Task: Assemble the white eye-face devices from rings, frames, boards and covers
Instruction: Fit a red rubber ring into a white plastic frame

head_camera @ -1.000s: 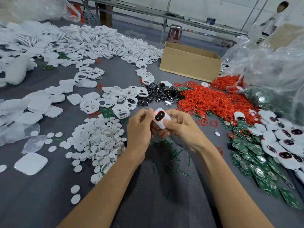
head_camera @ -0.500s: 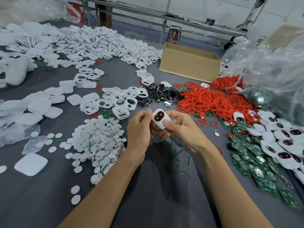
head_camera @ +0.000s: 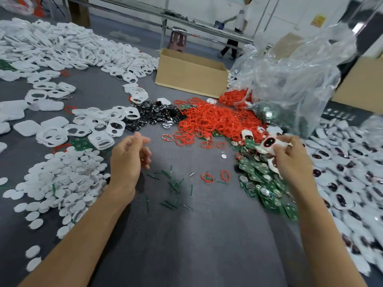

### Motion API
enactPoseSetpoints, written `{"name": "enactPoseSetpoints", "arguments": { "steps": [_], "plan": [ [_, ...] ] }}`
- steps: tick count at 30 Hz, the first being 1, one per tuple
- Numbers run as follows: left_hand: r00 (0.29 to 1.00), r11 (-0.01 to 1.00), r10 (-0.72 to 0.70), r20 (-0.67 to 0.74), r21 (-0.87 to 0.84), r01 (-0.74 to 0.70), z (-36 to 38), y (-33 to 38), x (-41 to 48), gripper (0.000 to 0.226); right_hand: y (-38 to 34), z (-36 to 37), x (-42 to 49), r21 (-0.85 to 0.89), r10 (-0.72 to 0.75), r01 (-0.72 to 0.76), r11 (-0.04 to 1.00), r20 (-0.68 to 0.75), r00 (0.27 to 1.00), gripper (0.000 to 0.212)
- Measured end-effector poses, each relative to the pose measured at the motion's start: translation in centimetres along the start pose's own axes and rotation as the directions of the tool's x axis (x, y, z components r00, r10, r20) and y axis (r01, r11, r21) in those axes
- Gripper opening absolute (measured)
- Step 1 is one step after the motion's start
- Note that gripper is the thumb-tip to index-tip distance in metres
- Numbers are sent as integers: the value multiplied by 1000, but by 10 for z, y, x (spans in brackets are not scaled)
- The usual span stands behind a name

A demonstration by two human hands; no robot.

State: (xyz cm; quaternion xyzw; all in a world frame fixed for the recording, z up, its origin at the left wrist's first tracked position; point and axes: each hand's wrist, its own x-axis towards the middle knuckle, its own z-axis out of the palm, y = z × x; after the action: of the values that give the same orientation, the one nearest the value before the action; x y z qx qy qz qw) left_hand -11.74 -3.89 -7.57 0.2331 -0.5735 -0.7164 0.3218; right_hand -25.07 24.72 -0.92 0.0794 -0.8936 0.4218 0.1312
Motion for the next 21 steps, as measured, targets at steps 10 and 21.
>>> {"name": "enactPoseSetpoints", "arguments": {
  "steps": [10, 21],
  "plan": [
    [999, 998, 25, 22, 53, -26, 3, -1, -1, 29, 33, -26, 27, -354, 49, -73, 932, -77, 996, 45],
    [999, 997, 15, 33, 71, -18, 5, 4, -5, 23, -77, 112, -17, -18, -392, 416, 909, 303, 869, 27]
  ]
}}
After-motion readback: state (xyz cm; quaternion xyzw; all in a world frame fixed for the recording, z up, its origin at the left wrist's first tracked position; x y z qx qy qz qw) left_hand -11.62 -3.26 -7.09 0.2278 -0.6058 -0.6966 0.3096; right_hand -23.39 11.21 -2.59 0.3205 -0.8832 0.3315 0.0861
